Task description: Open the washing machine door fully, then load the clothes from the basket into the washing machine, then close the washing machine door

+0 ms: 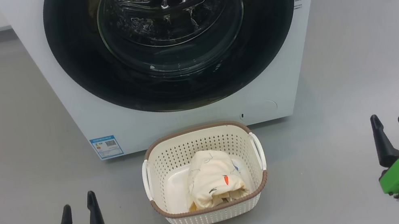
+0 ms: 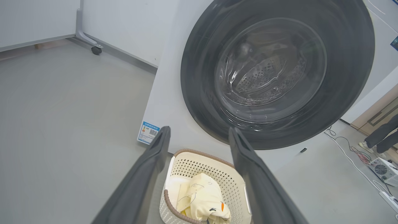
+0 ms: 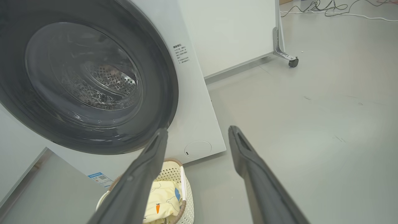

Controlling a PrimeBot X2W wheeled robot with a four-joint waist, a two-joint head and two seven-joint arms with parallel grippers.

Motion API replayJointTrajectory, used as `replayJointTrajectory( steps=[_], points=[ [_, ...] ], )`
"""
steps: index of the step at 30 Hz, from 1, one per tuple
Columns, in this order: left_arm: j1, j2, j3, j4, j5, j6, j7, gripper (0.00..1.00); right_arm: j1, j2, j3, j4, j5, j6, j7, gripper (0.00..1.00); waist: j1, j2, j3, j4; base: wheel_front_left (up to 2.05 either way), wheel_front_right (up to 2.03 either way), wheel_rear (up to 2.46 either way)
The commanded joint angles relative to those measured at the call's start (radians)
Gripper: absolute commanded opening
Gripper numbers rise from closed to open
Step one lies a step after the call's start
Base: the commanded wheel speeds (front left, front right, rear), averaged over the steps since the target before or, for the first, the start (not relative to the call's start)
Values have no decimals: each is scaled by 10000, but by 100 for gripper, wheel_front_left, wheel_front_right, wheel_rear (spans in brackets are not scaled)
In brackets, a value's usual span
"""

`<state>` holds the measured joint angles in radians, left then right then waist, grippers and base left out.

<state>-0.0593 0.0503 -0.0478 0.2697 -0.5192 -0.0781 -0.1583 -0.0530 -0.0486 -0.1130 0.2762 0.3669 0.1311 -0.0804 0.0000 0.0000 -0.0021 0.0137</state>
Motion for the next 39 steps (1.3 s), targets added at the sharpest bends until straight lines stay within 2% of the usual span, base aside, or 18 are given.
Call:
replayJointTrajectory(
  steps=[1,32,39],
  points=[
    [-610,149,180,-395,318,21,-135,100,-638,-104,228,-397,-333,-3,-189,100,0,0,0,7,0,0,0],
    [-898,66,-66,-155,3558,26,-1016,100,-1031,-49,727,-51,-4082,-4,-1124,100,0,0,-114,179,0,0,0],
    [-953,55,-69,-78,3648,87,-1035,100,-1033,-35,692,-36,-4134,-4,-1155,100,0,0,-66,175,0,0,0]
  ],
)
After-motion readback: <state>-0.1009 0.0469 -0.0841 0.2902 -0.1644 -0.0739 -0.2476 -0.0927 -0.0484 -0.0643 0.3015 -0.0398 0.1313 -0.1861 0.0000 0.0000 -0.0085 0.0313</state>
